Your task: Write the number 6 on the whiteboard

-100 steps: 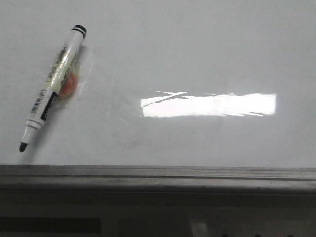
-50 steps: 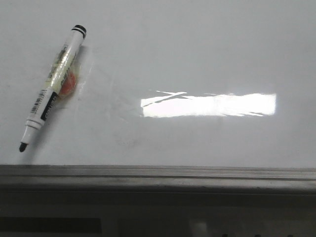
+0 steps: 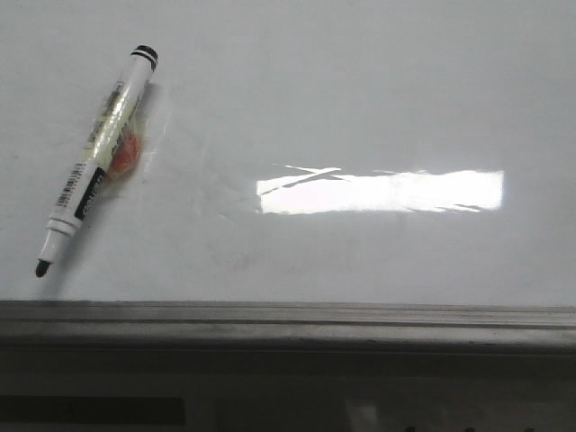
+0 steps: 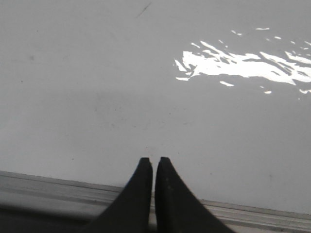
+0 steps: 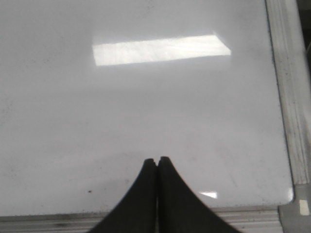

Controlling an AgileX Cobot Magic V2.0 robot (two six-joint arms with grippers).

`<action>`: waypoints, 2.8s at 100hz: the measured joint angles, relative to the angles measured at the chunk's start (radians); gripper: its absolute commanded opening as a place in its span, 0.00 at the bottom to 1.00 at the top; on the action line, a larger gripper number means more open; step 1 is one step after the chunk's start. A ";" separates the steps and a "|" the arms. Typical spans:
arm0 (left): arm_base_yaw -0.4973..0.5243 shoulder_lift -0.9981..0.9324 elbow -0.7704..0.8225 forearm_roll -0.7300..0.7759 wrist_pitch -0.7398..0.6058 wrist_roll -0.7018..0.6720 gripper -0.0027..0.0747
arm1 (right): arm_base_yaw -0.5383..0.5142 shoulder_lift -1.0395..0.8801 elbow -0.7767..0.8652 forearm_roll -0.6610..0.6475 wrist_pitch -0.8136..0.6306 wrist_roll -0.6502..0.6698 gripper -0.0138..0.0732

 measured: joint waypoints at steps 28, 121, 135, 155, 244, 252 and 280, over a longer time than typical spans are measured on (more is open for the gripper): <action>0.000 0.000 0.000 0.021 0.000 0.000 0.01 | 0.000 0.000 0.000 0.000 0.000 0.003 0.09; 0.000 0.000 0.001 0.015 -0.142 0.000 0.01 | 0.000 0.000 0.000 0.014 -0.137 0.003 0.09; 0.000 0.000 0.001 0.015 -0.302 0.000 0.01 | 0.000 0.000 0.000 0.006 -0.223 0.003 0.09; 0.000 0.000 0.001 0.011 -0.398 0.000 0.01 | 0.000 0.000 0.000 0.015 -0.209 0.003 0.09; 0.000 0.164 -0.257 -0.083 0.019 0.002 0.38 | 0.000 0.499 -0.170 0.104 -0.180 0.002 0.09; 0.000 0.168 -0.248 -0.083 -0.058 0.002 0.52 | 0.000 0.499 -0.170 0.106 -0.181 0.002 0.09; -0.014 0.199 -0.235 -0.086 -0.111 0.069 0.56 | 0.000 0.499 -0.170 0.106 -0.179 0.001 0.09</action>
